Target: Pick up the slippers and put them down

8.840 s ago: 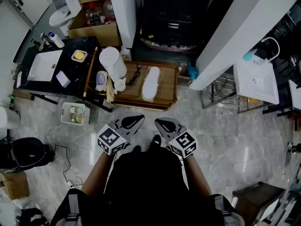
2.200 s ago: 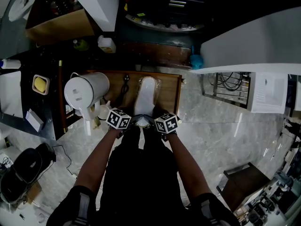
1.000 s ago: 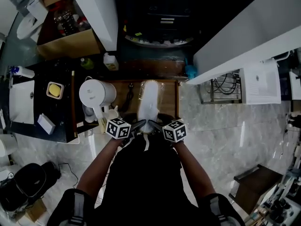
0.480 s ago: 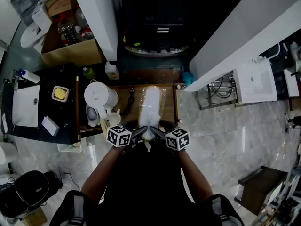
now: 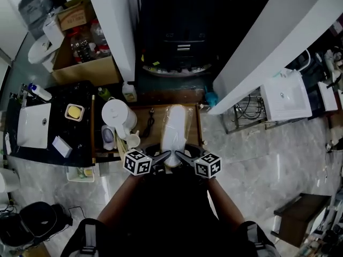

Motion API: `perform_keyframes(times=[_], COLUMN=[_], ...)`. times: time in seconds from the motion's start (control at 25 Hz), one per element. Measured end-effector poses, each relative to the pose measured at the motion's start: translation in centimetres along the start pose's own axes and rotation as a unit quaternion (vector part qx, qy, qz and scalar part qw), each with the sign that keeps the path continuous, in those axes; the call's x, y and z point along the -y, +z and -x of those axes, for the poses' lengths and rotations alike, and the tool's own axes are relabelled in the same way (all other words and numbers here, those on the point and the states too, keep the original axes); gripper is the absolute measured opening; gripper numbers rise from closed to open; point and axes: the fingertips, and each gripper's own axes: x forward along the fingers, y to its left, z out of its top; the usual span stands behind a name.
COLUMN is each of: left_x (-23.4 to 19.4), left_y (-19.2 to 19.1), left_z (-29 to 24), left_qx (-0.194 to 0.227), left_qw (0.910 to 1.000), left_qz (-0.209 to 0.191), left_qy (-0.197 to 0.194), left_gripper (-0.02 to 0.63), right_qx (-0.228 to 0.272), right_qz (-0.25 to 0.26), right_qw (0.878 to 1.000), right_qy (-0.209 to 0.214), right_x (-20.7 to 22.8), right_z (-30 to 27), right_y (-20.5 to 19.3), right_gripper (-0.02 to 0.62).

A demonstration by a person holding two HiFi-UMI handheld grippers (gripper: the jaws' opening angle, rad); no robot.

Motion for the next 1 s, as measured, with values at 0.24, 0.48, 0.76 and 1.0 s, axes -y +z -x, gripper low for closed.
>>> perform_keyframes(times=[0.24,0.48,0.76,1.0], left_x=[2.1,2.9,2.9,2.8], left_y=[2.4,3.6,3.7,3.6], left_z=[2.5,4.3,5.1,5.0], left_qx=[0.039,0.052,0.06,0.062], left_qw=[0.9988,0.9975,0.997,0.9969], left_qz=[-0.028,-0.047,-0.049,-0.047], left_qy=[-0.001,0.0,0.003,0.003], left_gripper=[0.244,0.244,0.244,0.242], right_qx=[0.033,0.055,0.065,0.062], right_qz=[0.019,0.039,0.043,0.043], right_qw=[0.999,0.998,0.997,0.997], right_qy=[0.012,0.019,0.016,0.012], right_x=[-2.8,-4.6,-5.4,-5.3], right_z=[1.3,1.6,1.4,1.3], right_y=[2.4,3.8,4.0,3.9], right_gripper=[0.238,0.236,0.233,0.232])
